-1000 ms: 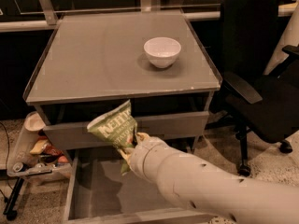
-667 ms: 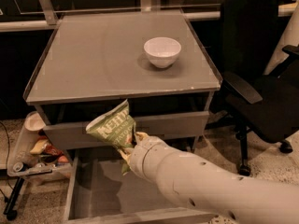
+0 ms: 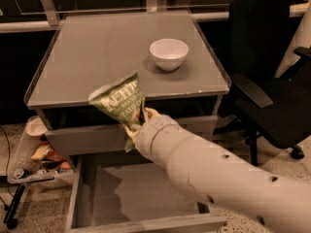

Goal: Pick green jalapeno chip bag from middle drawer and place on counter

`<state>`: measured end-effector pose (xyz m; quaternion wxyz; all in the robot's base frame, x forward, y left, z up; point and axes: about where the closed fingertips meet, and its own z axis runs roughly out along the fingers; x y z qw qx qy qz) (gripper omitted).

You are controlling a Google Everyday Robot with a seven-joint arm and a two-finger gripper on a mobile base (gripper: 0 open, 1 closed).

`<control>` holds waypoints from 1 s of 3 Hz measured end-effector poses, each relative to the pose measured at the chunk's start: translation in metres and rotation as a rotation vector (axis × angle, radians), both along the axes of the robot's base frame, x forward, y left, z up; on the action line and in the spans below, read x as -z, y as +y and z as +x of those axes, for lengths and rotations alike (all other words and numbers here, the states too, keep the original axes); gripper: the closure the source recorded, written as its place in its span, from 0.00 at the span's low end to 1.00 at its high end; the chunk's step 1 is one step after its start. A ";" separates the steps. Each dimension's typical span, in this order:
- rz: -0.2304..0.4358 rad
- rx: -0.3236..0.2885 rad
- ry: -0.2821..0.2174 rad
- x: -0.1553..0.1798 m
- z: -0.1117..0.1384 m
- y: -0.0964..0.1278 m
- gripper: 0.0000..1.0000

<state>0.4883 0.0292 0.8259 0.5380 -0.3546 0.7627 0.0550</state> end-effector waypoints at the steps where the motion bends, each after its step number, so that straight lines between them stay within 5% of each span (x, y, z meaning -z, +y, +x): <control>1: 0.037 0.011 -0.049 -0.040 0.034 -0.008 1.00; 3: 0.035 -0.034 -0.073 -0.066 0.112 -0.010 1.00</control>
Offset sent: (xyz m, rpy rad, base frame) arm 0.1313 -0.0113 0.1301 0.0300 -0.1188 0.0052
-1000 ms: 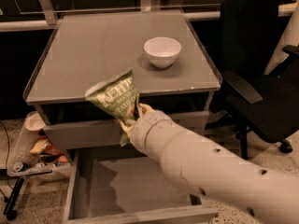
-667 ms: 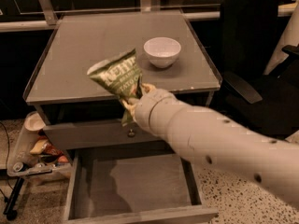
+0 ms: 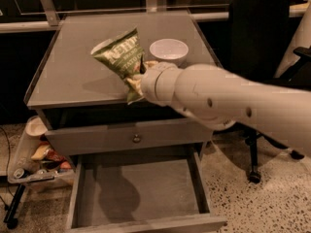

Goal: Pick green jalapeno chip bag from middle drawer and place on counter

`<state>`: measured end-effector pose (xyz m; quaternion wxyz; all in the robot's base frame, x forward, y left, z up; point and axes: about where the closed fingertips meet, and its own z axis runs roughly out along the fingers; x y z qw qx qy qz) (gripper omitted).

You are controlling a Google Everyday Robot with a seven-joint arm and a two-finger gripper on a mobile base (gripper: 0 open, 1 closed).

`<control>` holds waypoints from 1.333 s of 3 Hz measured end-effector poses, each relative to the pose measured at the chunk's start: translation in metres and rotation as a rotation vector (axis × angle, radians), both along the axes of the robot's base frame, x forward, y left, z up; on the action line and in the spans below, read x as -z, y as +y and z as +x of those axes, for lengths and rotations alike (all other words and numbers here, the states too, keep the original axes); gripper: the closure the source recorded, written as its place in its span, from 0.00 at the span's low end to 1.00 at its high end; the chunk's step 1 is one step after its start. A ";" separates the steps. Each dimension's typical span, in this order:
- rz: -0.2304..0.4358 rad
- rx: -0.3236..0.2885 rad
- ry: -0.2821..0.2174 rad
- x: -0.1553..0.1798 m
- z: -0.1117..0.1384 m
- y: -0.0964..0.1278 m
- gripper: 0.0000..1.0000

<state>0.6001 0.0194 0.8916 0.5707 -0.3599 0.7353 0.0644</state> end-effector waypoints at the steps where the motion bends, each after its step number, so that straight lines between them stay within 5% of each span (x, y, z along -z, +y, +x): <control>1: -0.015 -0.048 0.021 0.007 0.039 0.014 1.00; 3: -0.075 -0.175 0.041 -0.014 0.095 0.079 1.00; 4: -0.121 -0.243 0.045 -0.033 0.104 0.122 1.00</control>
Offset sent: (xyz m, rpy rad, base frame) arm 0.1158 0.1119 0.0645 -0.0954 0.0793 0.1714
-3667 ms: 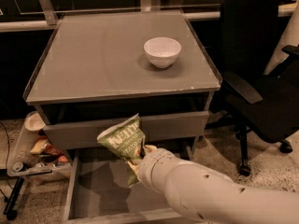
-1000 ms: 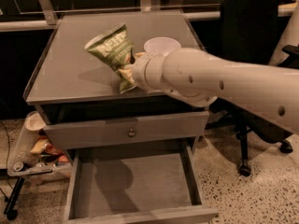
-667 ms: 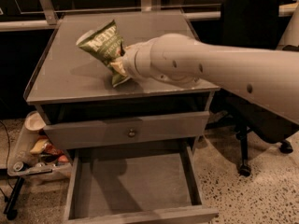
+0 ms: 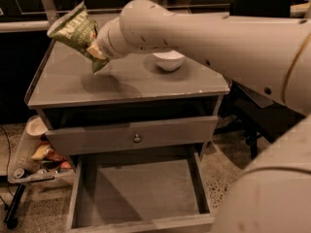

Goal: Pick green jalapeno chip bag from middle drawer and place on counter

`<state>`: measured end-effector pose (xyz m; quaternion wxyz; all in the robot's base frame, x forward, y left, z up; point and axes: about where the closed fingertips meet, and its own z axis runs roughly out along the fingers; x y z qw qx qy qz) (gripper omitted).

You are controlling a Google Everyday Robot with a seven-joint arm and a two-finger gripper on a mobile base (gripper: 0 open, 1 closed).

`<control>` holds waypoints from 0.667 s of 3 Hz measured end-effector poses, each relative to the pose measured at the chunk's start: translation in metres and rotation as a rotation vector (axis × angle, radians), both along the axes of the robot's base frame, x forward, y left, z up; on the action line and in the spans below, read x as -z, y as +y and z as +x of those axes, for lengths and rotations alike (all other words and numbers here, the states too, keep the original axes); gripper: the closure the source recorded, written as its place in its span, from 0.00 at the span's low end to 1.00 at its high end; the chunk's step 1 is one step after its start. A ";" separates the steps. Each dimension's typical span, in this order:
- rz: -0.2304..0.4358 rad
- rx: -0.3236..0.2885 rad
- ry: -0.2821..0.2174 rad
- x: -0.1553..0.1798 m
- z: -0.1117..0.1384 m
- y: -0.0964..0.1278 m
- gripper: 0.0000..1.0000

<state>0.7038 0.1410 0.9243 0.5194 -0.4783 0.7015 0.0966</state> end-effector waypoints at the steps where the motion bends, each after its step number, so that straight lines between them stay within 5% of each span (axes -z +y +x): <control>1: -0.037 -0.041 0.035 0.005 -0.001 0.029 1.00; 2: -0.081 -0.076 0.094 0.031 -0.008 0.051 1.00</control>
Offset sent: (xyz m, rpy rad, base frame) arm -0.0172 0.0773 -0.0606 -0.1381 0.1690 0.1157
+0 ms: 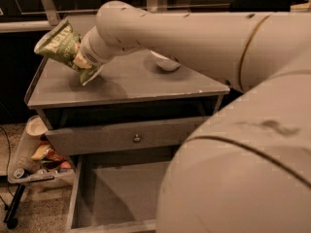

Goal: Pick green jalapeno chip bag from middle drawer and place on counter

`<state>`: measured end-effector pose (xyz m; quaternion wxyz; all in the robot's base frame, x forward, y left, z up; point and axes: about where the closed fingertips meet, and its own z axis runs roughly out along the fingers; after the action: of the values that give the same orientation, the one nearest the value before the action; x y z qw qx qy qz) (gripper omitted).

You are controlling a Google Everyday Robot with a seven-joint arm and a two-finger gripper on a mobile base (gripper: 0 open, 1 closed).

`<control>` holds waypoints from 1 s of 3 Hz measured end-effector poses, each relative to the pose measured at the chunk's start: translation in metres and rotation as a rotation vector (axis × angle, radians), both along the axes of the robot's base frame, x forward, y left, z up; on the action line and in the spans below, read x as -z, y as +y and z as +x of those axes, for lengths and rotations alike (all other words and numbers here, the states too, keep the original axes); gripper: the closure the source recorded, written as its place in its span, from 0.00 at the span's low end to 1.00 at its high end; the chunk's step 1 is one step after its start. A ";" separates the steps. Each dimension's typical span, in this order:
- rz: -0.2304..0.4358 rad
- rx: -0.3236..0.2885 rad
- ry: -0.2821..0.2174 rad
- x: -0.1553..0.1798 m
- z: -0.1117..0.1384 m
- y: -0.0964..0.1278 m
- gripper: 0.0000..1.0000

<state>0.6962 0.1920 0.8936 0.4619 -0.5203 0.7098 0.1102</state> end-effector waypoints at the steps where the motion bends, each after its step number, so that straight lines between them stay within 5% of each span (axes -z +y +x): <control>1: -0.021 0.010 0.052 0.027 -0.003 0.001 1.00; 3: -0.021 0.010 0.053 0.028 -0.004 0.001 0.58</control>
Offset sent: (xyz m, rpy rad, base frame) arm -0.0030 0.0008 -0.0246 -0.0189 0.0465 -0.0089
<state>0.6927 0.1928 0.8657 0.4381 -0.5184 0.7255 0.1139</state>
